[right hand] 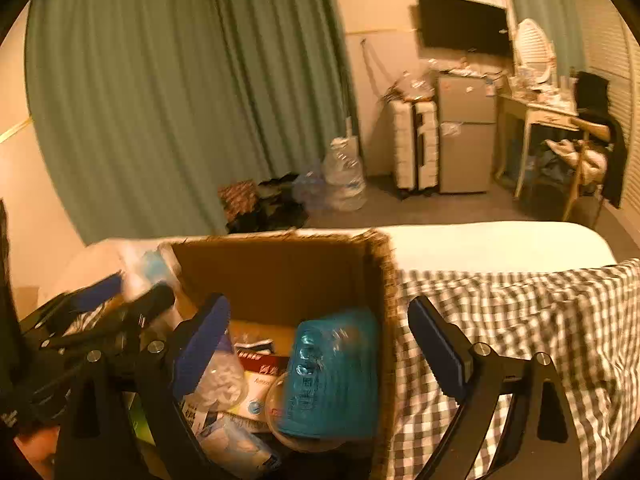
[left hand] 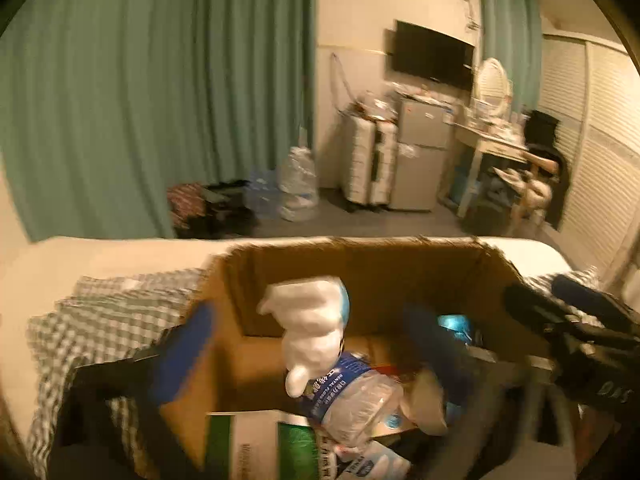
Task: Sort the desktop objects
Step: 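Carry the figurine and blister pack over the cardboard box and release both inside, then withdraw both grippers from the box toward the green packet and sachet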
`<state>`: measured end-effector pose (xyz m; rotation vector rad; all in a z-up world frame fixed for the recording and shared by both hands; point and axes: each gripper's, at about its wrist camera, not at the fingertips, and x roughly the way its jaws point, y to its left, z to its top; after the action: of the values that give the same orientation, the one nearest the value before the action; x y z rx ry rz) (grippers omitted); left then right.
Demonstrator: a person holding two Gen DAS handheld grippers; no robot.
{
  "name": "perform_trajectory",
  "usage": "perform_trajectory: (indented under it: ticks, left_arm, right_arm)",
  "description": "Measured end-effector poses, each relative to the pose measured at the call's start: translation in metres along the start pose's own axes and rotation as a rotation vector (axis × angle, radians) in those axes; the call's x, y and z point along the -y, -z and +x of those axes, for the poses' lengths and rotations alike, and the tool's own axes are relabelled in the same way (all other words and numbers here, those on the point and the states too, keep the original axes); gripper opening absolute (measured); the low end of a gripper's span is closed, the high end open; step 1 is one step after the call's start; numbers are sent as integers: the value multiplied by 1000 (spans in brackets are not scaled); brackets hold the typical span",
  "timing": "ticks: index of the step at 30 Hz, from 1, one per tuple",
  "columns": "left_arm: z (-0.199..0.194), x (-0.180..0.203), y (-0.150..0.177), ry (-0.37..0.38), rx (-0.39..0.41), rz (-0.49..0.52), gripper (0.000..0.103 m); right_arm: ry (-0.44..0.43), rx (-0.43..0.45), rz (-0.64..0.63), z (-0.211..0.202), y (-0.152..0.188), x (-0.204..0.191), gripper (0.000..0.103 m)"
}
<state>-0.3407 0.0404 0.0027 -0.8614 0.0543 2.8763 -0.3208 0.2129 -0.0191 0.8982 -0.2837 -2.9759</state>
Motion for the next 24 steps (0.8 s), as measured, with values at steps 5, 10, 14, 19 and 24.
perform_trajectory:
  ticks: [5, 10, 14, 19, 24]
  left_arm:
    - [-31, 2, 5, -19, 1, 49, 103]
    - [-89, 4, 10, -12, 40, 44, 103]
    - [-148, 6, 11, 20, 101, 9, 103]
    - [-206, 5, 20, 56, 111, -14, 103]
    - [-227, 0, 45, 46, 67, -44, 103]
  right_arm:
    - [22, 11, 0, -34, 0, 6, 91]
    - [33, 43, -7, -97, 1, 11, 91]
    - [42, 65, -38, -149, 5, 0, 91]
    - [41, 82, -83, -206, 18, -19, 92]
    - [32, 56, -73, -230, 44, -31, 92]
